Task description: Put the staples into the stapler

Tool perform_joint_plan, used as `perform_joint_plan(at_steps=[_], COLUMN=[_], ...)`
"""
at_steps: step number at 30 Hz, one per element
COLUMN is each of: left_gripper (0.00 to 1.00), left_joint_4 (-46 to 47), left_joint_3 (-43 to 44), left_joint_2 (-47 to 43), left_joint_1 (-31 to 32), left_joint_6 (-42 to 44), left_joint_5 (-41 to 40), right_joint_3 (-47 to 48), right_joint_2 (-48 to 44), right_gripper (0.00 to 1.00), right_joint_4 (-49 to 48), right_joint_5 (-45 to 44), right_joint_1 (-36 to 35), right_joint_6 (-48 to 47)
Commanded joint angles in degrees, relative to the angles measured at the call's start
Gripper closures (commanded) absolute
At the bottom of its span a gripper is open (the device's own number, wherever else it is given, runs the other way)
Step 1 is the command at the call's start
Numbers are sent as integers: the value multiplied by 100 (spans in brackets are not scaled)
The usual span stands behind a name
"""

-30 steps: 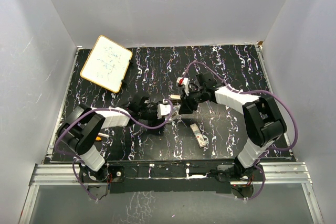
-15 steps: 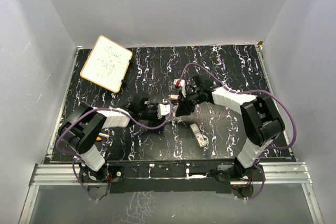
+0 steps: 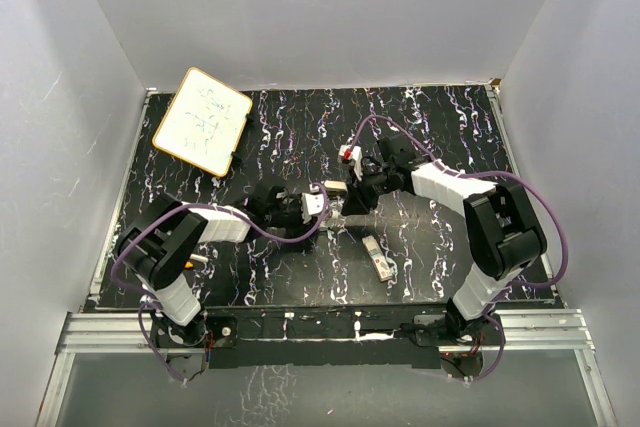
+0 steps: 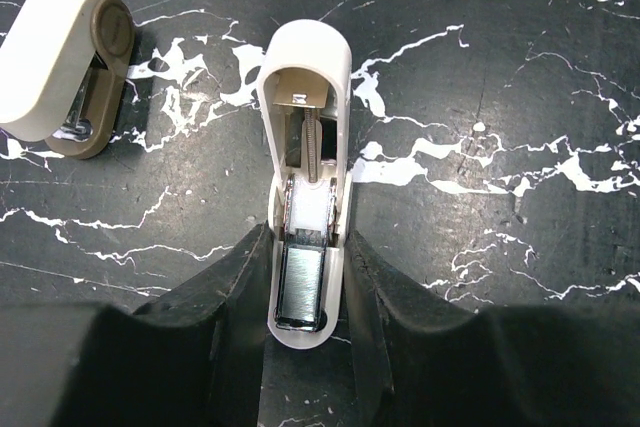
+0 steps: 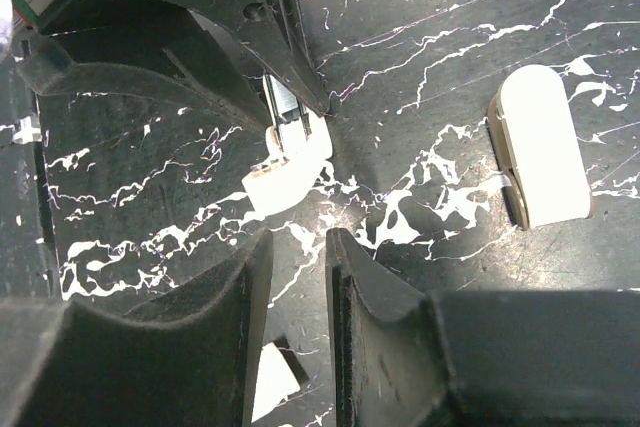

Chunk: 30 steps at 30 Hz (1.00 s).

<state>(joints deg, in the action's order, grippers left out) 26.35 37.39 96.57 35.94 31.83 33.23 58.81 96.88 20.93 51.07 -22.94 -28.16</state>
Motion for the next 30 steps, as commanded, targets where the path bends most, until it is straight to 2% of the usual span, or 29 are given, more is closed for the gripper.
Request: perform_joint_plan(at_steps=[1, 8, 15, 30], left_gripper=[71, 70, 66, 39], left_joint_4=[69, 203, 338, 690], left_joint_3=[67, 142, 142, -131], left_joint_2=[300, 443, 551, 484], left_joint_1=[81, 164, 203, 203], left_joint_6=[-194, -500, -826, -901], left_joint_5=[-282, -382, -389, -405], right_joint_3=[7, -3, 203, 333], right_joint_2=[-134, 66, 248, 682], right_gripper=[70, 72, 75, 76], right_joint_4=[-149, -632, -836, -876], right_joint_5=[118, 331, 586, 410], right_joint_1=[0, -68, -235, -545], right_joint_6=[-149, 245, 554, 620])
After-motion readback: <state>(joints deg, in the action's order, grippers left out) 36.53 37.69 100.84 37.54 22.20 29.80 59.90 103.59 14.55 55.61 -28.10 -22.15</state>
